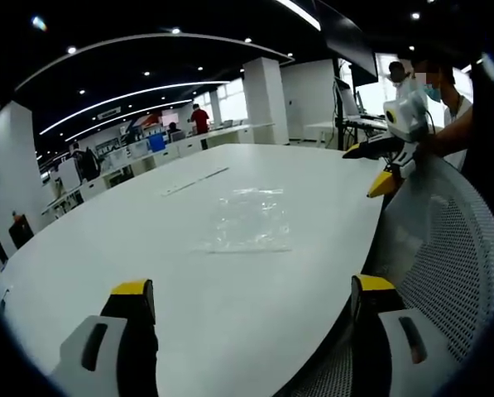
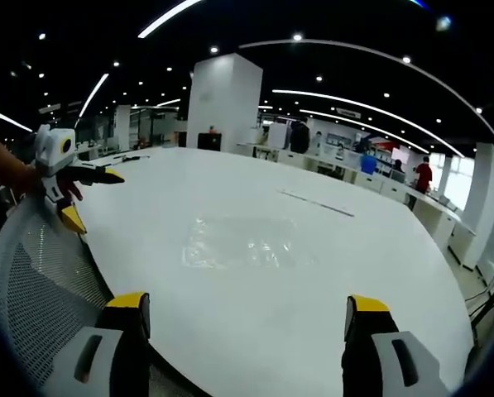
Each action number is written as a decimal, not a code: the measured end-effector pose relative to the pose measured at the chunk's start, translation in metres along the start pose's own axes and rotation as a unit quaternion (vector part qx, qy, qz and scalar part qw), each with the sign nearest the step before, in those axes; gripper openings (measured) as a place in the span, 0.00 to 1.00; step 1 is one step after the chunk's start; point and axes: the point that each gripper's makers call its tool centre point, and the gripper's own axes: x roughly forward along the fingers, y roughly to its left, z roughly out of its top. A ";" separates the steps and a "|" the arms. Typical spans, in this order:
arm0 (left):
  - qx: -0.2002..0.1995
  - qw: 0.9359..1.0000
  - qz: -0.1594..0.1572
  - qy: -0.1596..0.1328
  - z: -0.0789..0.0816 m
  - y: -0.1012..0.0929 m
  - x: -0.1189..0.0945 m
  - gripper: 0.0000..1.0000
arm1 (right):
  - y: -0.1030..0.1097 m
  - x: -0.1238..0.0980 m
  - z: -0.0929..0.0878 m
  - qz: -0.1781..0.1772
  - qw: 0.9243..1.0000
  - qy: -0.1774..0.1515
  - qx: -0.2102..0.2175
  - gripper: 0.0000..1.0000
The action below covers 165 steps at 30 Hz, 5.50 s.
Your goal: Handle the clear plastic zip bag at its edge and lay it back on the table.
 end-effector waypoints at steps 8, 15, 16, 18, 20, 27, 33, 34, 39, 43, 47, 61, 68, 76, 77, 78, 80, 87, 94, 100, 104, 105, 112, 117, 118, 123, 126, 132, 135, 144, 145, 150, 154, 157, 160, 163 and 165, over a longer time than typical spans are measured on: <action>-0.005 1.000 0.000 -0.003 0.001 0.001 -0.001 0.99 | 0.000 0.000 -0.001 0.001 1.000 0.001 -0.001 0.99; -0.001 1.000 -0.001 -0.002 0.001 0.001 -0.001 0.99 | 0.005 0.000 0.001 0.005 1.000 0.004 -0.004 0.99; -0.001 1.000 -0.001 -0.001 0.000 0.001 -0.001 0.98 | 0.005 0.000 0.001 0.005 1.000 0.004 -0.004 0.99; 0.002 1.000 0.001 0.003 -0.002 0.002 -0.001 0.98 | 0.005 0.000 0.001 0.004 1.000 0.004 -0.003 0.99; 0.003 1.000 0.000 0.003 -0.002 0.002 -0.001 0.98 | 0.004 0.000 0.001 0.003 1.000 0.004 -0.002 0.99; 0.005 1.000 -0.005 0.007 -0.003 0.000 0.000 0.99 | 0.004 0.000 0.000 0.003 1.000 0.005 -0.002 0.99; 0.005 1.000 -0.005 0.006 -0.001 0.002 0.000 0.99 | 0.002 0.000 0.000 0.002 1.000 0.005 0.000 0.99; 0.009 1.000 -0.006 0.009 -0.002 0.002 -0.001 0.99 | 0.003 0.001 -0.001 0.003 1.000 0.006 0.000 0.99; 0.027 0.999 -0.009 0.023 -0.003 0.008 -0.003 0.99 | 0.003 0.001 -0.002 0.007 1.000 0.007 -0.002 0.99; 0.037 0.999 -0.011 0.026 0.001 0.014 -0.005 0.97 | 0.002 0.001 -0.003 0.006 1.000 0.008 0.003 0.98; 0.054 0.998 -0.014 0.030 0.004 0.022 -0.003 0.96 | 0.001 0.001 -0.003 0.004 1.000 0.008 0.005 0.98; 0.091 0.995 -0.028 0.039 0.011 0.040 0.009 0.95 | 0.001 0.001 -0.004 0.000 1.000 0.015 0.007 0.98; 0.107 0.992 -0.040 0.044 0.013 0.050 0.016 0.93 | 0.001 0.001 -0.004 0.000 1.000 0.018 0.005 0.98; 0.123 0.990 -0.048 0.044 0.020 0.057 0.026 0.92 | 0.002 0.001 -0.005 0.002 1.000 0.021 0.003 0.97; 0.127 0.990 -0.048 0.041 0.022 0.058 0.028 0.92 | 0.002 0.001 -0.005 0.002 1.000 0.022 0.003 0.97; 0.127 0.990 -0.049 0.041 0.022 0.059 0.029 0.92 | 0.002 0.001 -0.005 0.002 1.000 0.023 0.002 0.97; 0.129 0.990 -0.049 0.040 0.024 0.061 0.033 0.93 | 0.003 0.001 -0.005 0.002 1.000 0.023 0.001 0.97; 0.149 0.986 -0.062 0.045 0.026 0.062 0.041 0.94 | 0.003 0.001 -0.005 0.001 1.000 0.025 -0.002 0.97; 0.166 0.982 -0.077 0.054 0.019 0.072 0.050 0.93 | 0.003 0.001 -0.006 0.001 1.000 0.026 -0.001 0.96; 0.187 0.976 -0.096 0.064 0.024 0.062 0.058 0.90 | 0.001 0.001 -0.009 0.001 1.000 0.028 0.001 0.96; 0.194 0.973 -0.106 0.066 0.026 0.058 0.061 0.89 | 0.000 0.001 -0.010 0.000 1.000 0.029 0.002 0.96; 0.194 0.973 -0.108 0.067 0.027 0.058 0.061 0.88 | 0.000 0.001 -0.010 0.000 1.000 0.029 0.002 0.96; 0.200 0.969 -0.122 0.077 0.022 0.057 0.065 0.87 | 0.002 0.001 -0.010 0.001 0.999 0.032 0.002 0.96; 0.207 0.966 -0.132 0.081 0.019 0.058 0.069 0.85 | 0.003 0.001 -0.010 0.003 0.999 0.035 0.001 0.95; 0.209 0.965 -0.134 0.083 0.018 0.058 0.069 0.85 | 0.003 0.001 -0.010 0.003 0.999 0.035 0.001 0.95; 0.215 0.962 -0.141 0.088 0.016 0.058 0.071 0.84 | 0.002 0.001 -0.011 0.003 0.999 0.035 0.002 0.95; 0.216 0.962 -0.139 0.092 0.014 0.059 0.073 0.84 | 0.003 0.002 -0.010 0.006 0.999 0.036 0.002 0.94; 0.225 0.958 -0.149 0.096 0.012 0.058 0.075 0.82 | 0.003 0.002 -0.012 0.006 0.999 0.037 0.003 0.94; 0.234 0.954 -0.155 0.101 0.009 0.059 0.078 0.80 | 0.003 0.002 -0.012 0.005 0.999 0.038 0.004 0.94; 0.258 0.945 -0.169 0.107 0.007 0.062 0.085 0.77 | 0.002 0.002 -0.012 0.004 0.999 0.041 0.005 0.94; 0.261 0.944 -0.171 0.109 0.006 0.063 0.087 0.77 | 0.002 0.002 -0.013 0.004 0.999 0.041 0.005 0.94; 0.271 0.939 -0.178 0.118 0.000 0.065 0.089 0.74 | 0.002 0.002 -0.013 0.003 0.999 0.041 0.005 0.93; 0.278 0.934 -0.186 0.125 -0.003 0.064 0.092 0.72 | 0.001 0.002 -0.014 0.002 0.999 0.042 0.006 0.92; 0.283 0.932 -0.189 0.128 -0.004 0.064 0.094 0.71 | 0.002 0.002 -0.015 0.004 0.999 0.044 0.005 0.92; 0.286 0.930 -0.191 0.129 -0.003 0.063 0.095 0.70 | 0.002 0.002 -0.015 0.005 0.999 0.046 0.003 0.92; 0.291 0.928 -0.192 0.130 -0.001 0.063 0.097 0.70 | 0.002 0.002 -0.016 0.006 0.999 0.047 0.003 0.92; 0.293 0.927 -0.193 0.131 -0.001 0.064 0.097 0.70 | 0.003 0.002 -0.016 0.009 0.999 0.049 0.001 0.92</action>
